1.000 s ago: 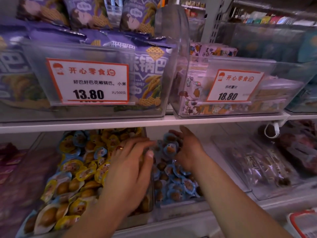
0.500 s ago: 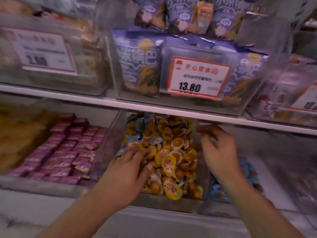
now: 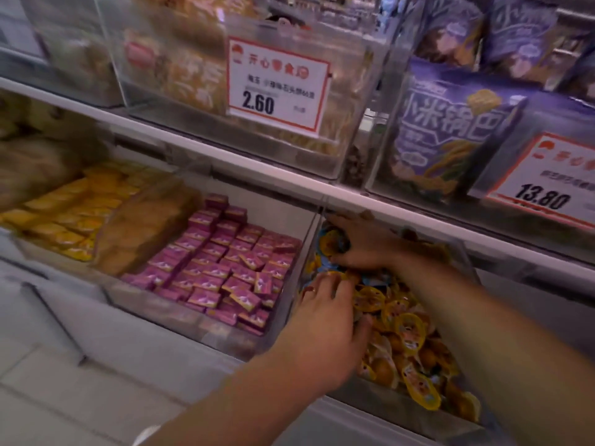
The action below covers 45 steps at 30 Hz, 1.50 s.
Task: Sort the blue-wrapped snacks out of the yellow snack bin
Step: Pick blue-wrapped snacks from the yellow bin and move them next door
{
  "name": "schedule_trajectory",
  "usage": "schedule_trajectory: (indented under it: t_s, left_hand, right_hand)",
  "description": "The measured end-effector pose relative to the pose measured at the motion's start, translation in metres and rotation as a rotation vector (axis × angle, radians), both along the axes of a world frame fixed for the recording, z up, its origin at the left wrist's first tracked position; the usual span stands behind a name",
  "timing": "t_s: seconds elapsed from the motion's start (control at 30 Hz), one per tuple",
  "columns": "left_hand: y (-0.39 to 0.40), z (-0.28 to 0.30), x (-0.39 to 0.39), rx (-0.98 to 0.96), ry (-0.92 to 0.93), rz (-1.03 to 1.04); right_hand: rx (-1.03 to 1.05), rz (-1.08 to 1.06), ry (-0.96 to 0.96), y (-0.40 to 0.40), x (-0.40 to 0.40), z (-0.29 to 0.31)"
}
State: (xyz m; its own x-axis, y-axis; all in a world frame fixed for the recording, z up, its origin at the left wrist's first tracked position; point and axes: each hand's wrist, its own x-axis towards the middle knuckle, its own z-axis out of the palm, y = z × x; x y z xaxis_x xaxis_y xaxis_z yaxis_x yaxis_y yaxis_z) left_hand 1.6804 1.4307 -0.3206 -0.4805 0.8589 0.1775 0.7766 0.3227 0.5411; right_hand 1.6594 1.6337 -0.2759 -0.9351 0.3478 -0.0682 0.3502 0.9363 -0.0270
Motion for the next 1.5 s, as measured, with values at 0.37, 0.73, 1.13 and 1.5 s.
schedule_trajectory:
  t_s: [0.37,0.73,1.13,1.5]
  left_hand:
    - [-0.005,0.003,-0.001,0.009,0.002,-0.047]
    - [-0.004,0.004,0.001,0.049,-0.013,-0.009]
    - [-0.003,0.009,-0.004,0.311,-0.145,-0.001]
    - [0.017,0.015,-0.002,0.475,-0.160,0.098]
  right_hand:
    - [0.149,0.119,-0.163,0.008,-0.019,0.005]
    - [0.106,0.118,-0.084,0.005,-0.014,-0.001]
    - [-0.309,0.202,0.151,-0.006,0.014,0.016]
    - [-0.380,0.004,0.217,-0.033,0.142,0.026]
